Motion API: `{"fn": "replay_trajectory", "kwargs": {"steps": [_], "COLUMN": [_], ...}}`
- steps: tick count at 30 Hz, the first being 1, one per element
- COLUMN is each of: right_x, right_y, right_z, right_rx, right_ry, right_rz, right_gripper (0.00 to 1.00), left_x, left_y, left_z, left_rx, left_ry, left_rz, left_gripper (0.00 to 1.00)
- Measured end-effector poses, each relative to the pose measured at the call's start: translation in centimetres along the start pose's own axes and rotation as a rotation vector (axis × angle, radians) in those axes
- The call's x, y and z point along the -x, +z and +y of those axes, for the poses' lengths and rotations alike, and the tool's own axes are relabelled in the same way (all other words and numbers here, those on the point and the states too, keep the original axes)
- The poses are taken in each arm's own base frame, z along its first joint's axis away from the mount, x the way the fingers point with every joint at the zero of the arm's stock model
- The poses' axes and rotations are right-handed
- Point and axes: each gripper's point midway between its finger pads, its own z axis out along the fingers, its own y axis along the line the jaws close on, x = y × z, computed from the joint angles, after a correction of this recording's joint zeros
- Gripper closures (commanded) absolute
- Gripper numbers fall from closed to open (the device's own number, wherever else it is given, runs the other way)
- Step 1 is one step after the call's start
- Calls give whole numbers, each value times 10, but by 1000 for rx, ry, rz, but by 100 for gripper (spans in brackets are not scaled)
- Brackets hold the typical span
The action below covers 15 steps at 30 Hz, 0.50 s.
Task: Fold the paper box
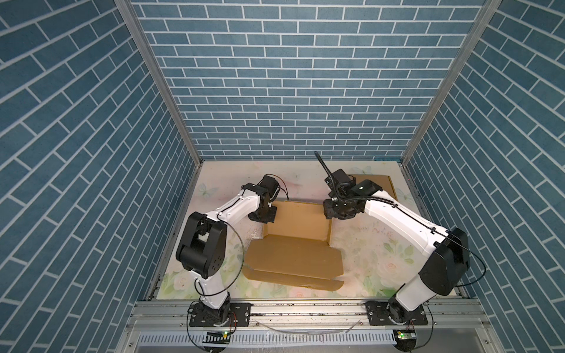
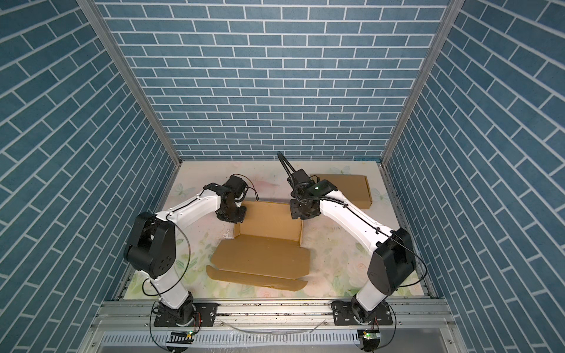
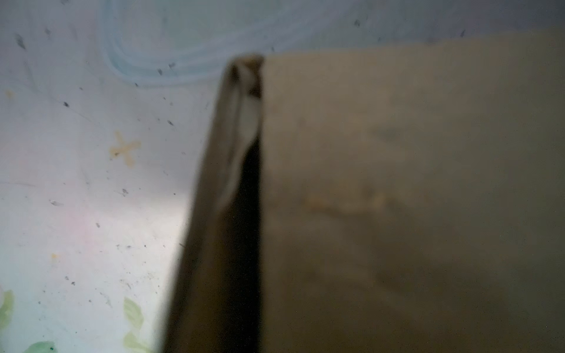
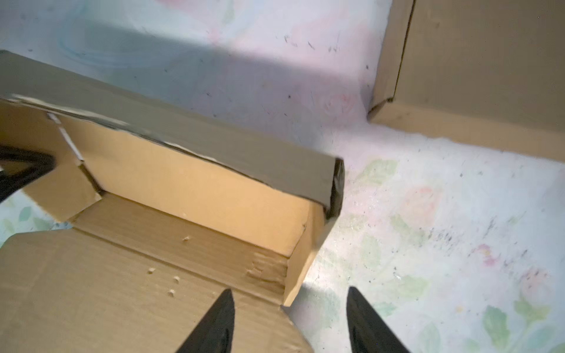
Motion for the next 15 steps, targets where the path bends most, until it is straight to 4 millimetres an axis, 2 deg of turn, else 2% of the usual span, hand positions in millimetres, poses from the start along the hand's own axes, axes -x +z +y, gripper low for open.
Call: {"fn": "replay_trajectory", "kwargs": {"steps": [3, 6, 10, 15], "right_x": [12, 13, 7, 5], "right_y": [-14, -13, 17, 73], "right_z": [9, 21, 41, 52], "right_rx": [40, 97, 189, 223], "right_ry": [-127, -248, -367, -448], "right_rz": [-27, -11, 65, 153], "right_gripper": [40, 39, 39, 39], "left_x": [1, 3, 5, 8], "left_y": [2, 5, 9, 21], "left_z": [-2, -2, -2, -3], "left_rx": [-6, 1, 9, 18], "left_ry": [43, 87, 124, 149], "left_rz": [54, 102, 165, 231], "left_gripper": [100, 96, 90, 89]}}
